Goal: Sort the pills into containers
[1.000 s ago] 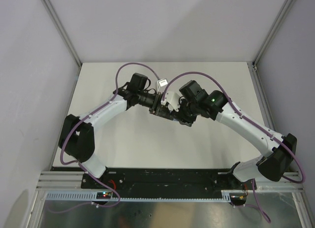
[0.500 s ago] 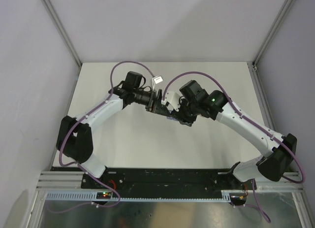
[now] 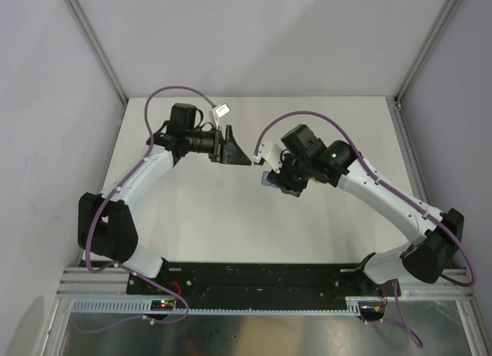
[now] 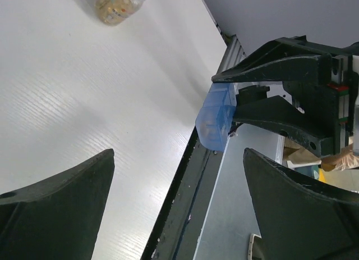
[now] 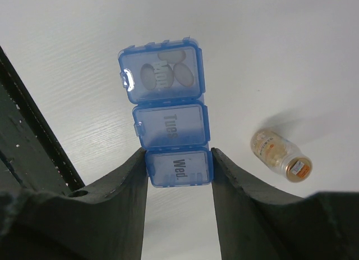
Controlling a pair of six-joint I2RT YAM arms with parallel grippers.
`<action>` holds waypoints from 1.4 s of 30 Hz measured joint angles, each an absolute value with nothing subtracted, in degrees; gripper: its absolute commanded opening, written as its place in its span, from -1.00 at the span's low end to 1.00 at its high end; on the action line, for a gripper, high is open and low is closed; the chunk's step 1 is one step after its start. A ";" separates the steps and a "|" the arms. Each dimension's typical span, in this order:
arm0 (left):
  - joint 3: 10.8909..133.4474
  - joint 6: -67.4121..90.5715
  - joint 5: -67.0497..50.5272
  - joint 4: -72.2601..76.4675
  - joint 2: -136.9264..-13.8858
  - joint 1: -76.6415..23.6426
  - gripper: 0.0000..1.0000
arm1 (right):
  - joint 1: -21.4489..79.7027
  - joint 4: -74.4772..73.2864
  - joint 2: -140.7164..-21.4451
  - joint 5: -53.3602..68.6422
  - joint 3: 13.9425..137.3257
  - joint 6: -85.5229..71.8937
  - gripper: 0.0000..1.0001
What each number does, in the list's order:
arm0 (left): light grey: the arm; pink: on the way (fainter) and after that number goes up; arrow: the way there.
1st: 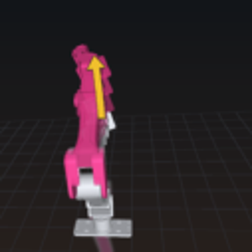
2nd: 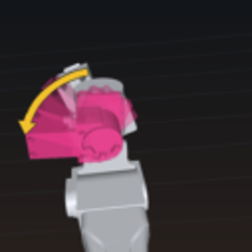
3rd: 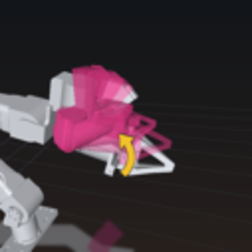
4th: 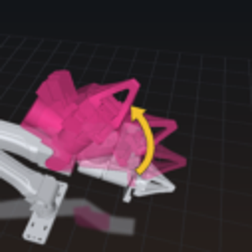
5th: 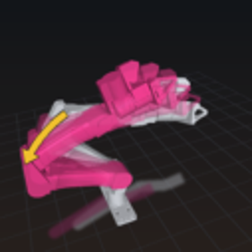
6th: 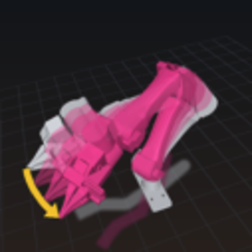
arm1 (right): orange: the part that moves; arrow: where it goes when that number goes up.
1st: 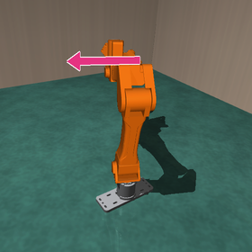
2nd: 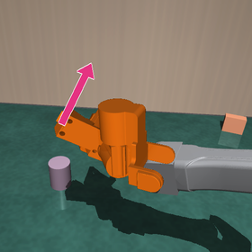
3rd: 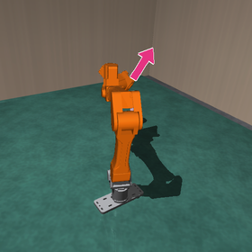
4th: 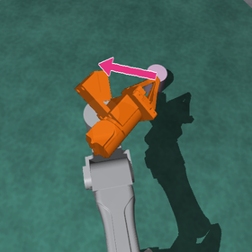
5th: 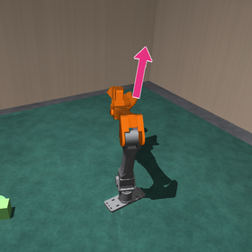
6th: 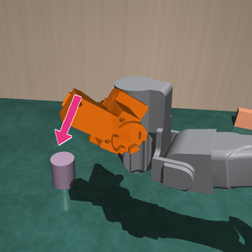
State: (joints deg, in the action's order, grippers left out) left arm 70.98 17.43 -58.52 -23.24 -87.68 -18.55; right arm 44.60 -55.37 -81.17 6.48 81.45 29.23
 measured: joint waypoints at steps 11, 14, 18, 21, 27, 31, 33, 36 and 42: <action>70.98 16.56 -59.37 -23.27 -86.96 -19.18 0.99 | 44.14 -54.48 -81.17 8.14 81.45 29.67 -0.99; 70.98 16.56 -59.92 -23.24 -87.13 -21.47 0.99 | 44.14 -54.11 -81.17 8.47 81.45 29.67 -0.98; 71.37 16.71 -60.51 -23.27 -88.62 -25.26 0.99 | 44.14 -53.91 -81.17 8.69 81.45 29.67 -0.98; 72.34 17.08 -60.64 -23.27 -90.70 -27.75 0.96 | 44.14 -53.80 -81.17 8.86 81.45 29.67 -0.98; 74.59 17.67 -60.69 -23.24 -93.97 -30.52 0.57 | 44.14 -53.54 -81.17 9.52 81.45 29.65 -0.98; 75.13 18.00 -60.73 -23.27 -95.11 -31.03 0.28 | 44.14 -53.41 -81.17 9.76 81.45 29.63 -0.99; 75.16 18.02 -60.80 -23.27 -95.33 -31.14 0.15 | 44.14 -53.36 -81.14 9.85 81.45 29.63 -0.99; 75.16 18.06 -60.86 -23.27 -95.39 -31.22 -0.01 | 44.14 -53.25 -81.14 9.93 81.45 29.63 -0.99; 75.16 18.11 -61.84 -23.16 -95.39 -31.38 -0.57 | 44.14 -53.34 -81.03 9.89 81.45 29.61 -0.95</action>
